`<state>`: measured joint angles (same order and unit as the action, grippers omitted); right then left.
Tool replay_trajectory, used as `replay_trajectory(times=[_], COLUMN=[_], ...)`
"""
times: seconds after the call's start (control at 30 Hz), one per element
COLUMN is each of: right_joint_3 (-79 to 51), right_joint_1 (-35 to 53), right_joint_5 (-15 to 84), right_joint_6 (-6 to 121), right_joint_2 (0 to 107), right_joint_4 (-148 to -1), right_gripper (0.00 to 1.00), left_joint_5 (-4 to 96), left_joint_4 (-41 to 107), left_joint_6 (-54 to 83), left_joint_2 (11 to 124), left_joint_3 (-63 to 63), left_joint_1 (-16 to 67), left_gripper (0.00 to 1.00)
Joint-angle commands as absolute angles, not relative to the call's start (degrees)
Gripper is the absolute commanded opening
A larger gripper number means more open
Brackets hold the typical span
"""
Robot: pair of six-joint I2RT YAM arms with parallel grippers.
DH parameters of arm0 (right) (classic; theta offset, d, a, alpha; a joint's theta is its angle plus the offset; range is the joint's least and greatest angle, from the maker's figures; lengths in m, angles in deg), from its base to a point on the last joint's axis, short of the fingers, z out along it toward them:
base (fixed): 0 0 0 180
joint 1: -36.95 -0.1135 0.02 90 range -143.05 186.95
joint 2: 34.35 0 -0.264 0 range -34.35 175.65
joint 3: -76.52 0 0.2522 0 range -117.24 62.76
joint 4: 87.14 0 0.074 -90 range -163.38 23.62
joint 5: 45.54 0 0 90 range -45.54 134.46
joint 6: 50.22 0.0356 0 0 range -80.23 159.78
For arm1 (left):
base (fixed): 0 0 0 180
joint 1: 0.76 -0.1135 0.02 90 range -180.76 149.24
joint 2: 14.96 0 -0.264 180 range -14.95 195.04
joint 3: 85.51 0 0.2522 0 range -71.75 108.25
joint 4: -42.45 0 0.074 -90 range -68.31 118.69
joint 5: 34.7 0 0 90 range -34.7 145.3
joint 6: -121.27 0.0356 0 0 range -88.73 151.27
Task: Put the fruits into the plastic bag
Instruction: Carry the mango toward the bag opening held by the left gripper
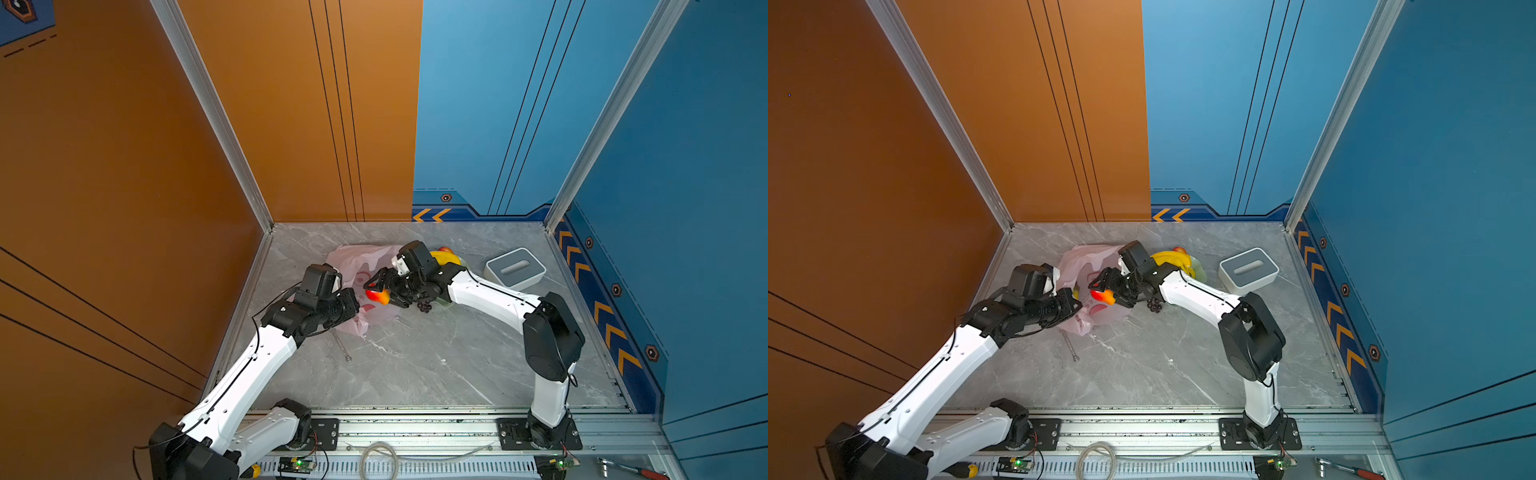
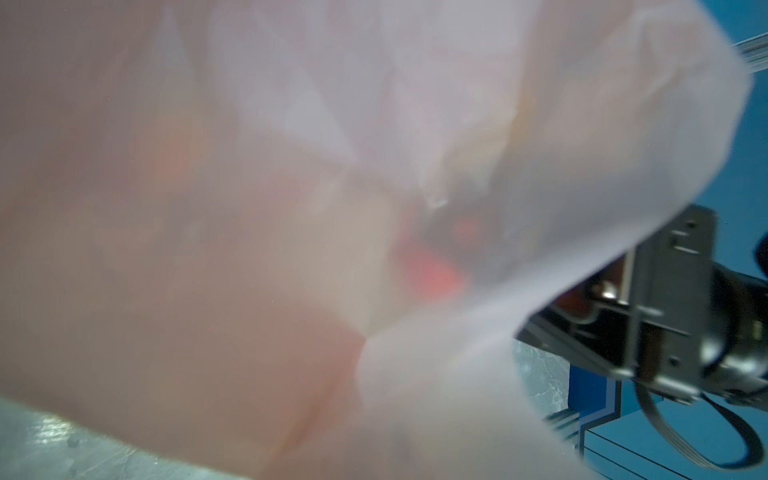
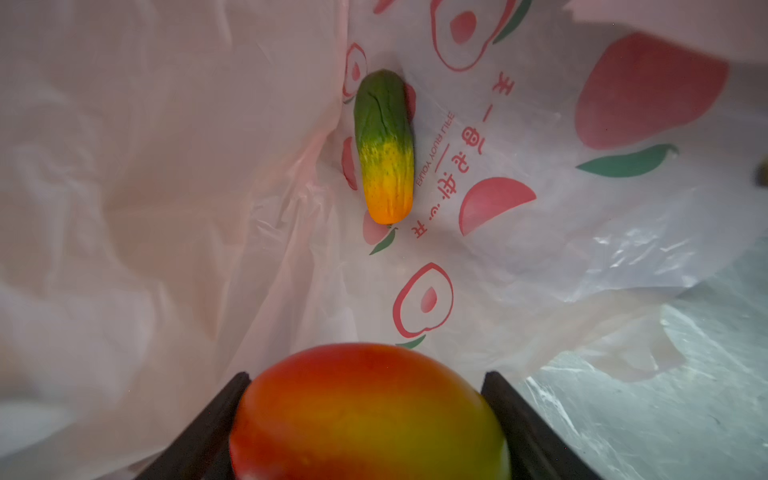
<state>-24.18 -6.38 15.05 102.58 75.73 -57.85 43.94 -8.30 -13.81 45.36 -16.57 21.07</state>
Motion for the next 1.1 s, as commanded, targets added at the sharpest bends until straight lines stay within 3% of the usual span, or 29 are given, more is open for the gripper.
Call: replay_trajectory(times=[0.0, 0.57, 1.07], right_joint_3=[-27.43, -36.13, -45.4], right_joint_1=[-6.74, -7.87, -8.63], right_joint_5=[14.4, 15.78, 23.72], right_joint_6=[104.29, 104.93, 104.68], right_joint_2=[77.86, 91.0, 100.39], right_joint_4=[-60.16, -60.47, -57.91], right_gripper=[0.77, 0.76, 0.81], left_joint_5=[44.49, 43.85, 42.59], left_joint_4=[-7.96, -7.96, -8.39], left_joint_6=[-13.91, -14.0, -14.35], left_joint_2=[44.65, 44.11, 43.23], left_joint_3=[-17.03, -17.42, -17.76], left_joint_1=[21.39, 21.39, 21.31], left_gripper=[0.0, 0.0, 0.0])
